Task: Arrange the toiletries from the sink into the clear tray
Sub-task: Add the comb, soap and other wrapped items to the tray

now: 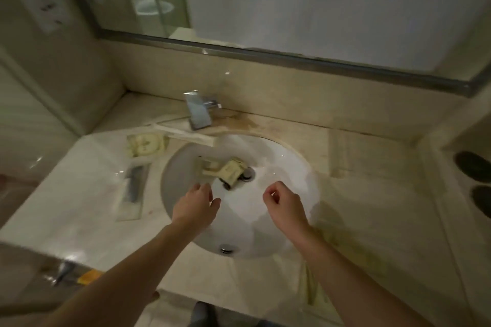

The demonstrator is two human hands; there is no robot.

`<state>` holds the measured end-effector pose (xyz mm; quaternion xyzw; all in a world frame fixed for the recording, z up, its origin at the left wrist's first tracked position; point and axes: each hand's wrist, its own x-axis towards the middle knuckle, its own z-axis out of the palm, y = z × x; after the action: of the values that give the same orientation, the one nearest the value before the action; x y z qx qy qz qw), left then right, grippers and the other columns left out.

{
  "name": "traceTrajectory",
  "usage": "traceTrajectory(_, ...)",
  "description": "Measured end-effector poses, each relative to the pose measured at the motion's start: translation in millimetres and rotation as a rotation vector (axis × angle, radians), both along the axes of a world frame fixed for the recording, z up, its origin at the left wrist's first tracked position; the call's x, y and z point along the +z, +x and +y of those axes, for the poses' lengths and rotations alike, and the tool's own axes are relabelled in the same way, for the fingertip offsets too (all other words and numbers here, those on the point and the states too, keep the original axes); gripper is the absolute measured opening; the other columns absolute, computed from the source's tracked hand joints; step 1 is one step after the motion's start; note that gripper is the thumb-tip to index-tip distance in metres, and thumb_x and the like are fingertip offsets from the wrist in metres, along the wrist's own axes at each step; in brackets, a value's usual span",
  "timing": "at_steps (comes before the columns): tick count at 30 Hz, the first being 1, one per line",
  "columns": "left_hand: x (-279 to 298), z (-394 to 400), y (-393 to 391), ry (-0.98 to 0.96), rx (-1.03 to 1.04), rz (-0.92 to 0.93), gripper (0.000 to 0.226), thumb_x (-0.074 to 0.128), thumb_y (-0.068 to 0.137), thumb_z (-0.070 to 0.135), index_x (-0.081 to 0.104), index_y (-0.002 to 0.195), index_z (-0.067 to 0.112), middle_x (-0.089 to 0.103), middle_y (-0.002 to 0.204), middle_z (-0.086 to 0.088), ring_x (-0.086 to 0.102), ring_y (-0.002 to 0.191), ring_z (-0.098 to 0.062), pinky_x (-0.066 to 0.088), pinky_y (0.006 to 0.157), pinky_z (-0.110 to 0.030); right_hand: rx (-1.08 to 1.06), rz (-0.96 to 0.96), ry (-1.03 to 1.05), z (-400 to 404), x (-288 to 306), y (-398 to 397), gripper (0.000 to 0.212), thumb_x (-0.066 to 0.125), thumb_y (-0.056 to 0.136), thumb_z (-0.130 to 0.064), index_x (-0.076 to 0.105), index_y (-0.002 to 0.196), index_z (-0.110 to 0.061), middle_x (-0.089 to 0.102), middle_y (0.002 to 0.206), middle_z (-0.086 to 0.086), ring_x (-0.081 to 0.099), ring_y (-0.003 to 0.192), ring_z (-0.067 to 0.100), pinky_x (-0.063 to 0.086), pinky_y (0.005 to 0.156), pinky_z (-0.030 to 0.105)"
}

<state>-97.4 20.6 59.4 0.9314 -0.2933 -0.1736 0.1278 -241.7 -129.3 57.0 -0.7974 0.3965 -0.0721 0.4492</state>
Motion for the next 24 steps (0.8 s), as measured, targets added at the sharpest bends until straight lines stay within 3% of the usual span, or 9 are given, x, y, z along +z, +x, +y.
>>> traceTrajectory(3, 0.7, 36.1, 31.7, -0.029, 0.147, 0.018, 0.018, 0.053, 0.087, 0.034, 0.054, 0.089, 0.016, 0.055, 0.095, -0.005, 0.055, 0.082, -0.026, 0.041, 0.066, -0.031, 0.011, 0.021, 0.139, 12.9, -6.9, 42.9, 0.01, 0.053, 0.089, -0.027, 0.057, 0.085, -0.019, 0.063, 0.075, 0.0, 0.061, 0.069, 0.02, 0.049, 0.065, 0.033)
traceTrajectory(7, -6.6, 58.9, 64.4, -0.121, 0.335, 0.136, 0.012, 0.056, 0.084, 0.027, 0.051, 0.078, 0.018, 0.057, 0.086, -0.005, 0.053, 0.076, -0.022, 0.04, 0.064, -0.03, -0.084, 0.045, 0.327, 25.9, -22.9, 89.2, 0.01, 0.052, 0.088, -0.019, 0.057, 0.081, -0.014, 0.062, 0.074, 0.006, 0.053, 0.057, 0.016, 0.041, 0.052, 0.025)
traceTrajectory(11, -15.5, 50.0, 92.1, -0.278, 0.495, 0.216, 0.01, 0.058, 0.085, 0.022, 0.054, 0.082, 0.014, 0.057, 0.076, 0.001, 0.051, 0.072, -0.017, 0.034, 0.057, -0.026, -0.178, 0.092, 0.431, 25.6, -49.9, 120.4, 0.011, 0.052, 0.089, -0.013, 0.059, 0.09, -0.004, 0.059, 0.071, 0.008, 0.05, 0.055, 0.018, 0.039, 0.049, 0.024)
traceTrajectory(14, -15.4, 41.9, 119.1, -0.39, 0.629, 0.178, 0.007, 0.058, 0.085, 0.017, 0.054, 0.084, 0.012, 0.054, 0.07, 0.004, 0.049, 0.07, -0.016, 0.032, 0.055, -0.023, -0.238, 0.107, 0.461, 19.8, -70.8, 141.0, 0.01, 0.052, 0.089, -0.013, 0.059, 0.085, -0.007, 0.058, 0.07, 0.007, 0.05, 0.055, 0.019, 0.039, 0.049, 0.025)
traceTrajectory(17, -16.3, 41.4, 154.0, -0.519, 0.775, 0.12, 0.006, 0.058, 0.084, 0.016, 0.055, 0.087, 0.011, 0.06, 0.082, -0.004, 0.056, 0.08, -0.024, 0.037, 0.069, -0.028, -0.312, 0.123, 0.441, 12.8, -90.2, 163.2, 0.01, 0.054, 0.088, -0.015, 0.061, 0.084, -0.009, 0.059, 0.069, 0.007, 0.052, 0.052, 0.02, 0.041, 0.049, 0.028)
traceTrajectory(20, -17.5, 42.9, 190.2, -0.578, 0.887, 0.06, 0.024, 0.062, 0.085, 0.018, 0.057, 0.107, 0.008, 0.058, 0.107, -0.009, 0.053, 0.091, -0.02, 0.044, 0.081, -0.031, -0.395, 0.149, 0.371, 7.6, -111.7, 182.5, 0.015, 0.058, 0.083, -0.024, 0.06, 0.089, -0.011, 0.064, 0.075, 0.012, 0.061, 0.061, 0.029, 0.049, 0.058, 0.038)
traceTrajectory(24, -30.6, 47.7, 234.7, -0.536, 0.951, 0.108, 0.059, 0.073, 0.079, 0.022, 0.045, 0.129, 0.01, 0.048, 0.13, -0.011, 0.055, 0.108, -0.027, 0.045, 0.098, -0.037, -0.466, 0.192, 0.274, 0.8, -145.1, 200.7, 0.065, 0.067, 0.072, -0.036, 0.046, 0.131, -0.018, 0.065, 0.11, 0.017, 0.064, 0.092, 0.04, 0.056, 0.079, 0.05)
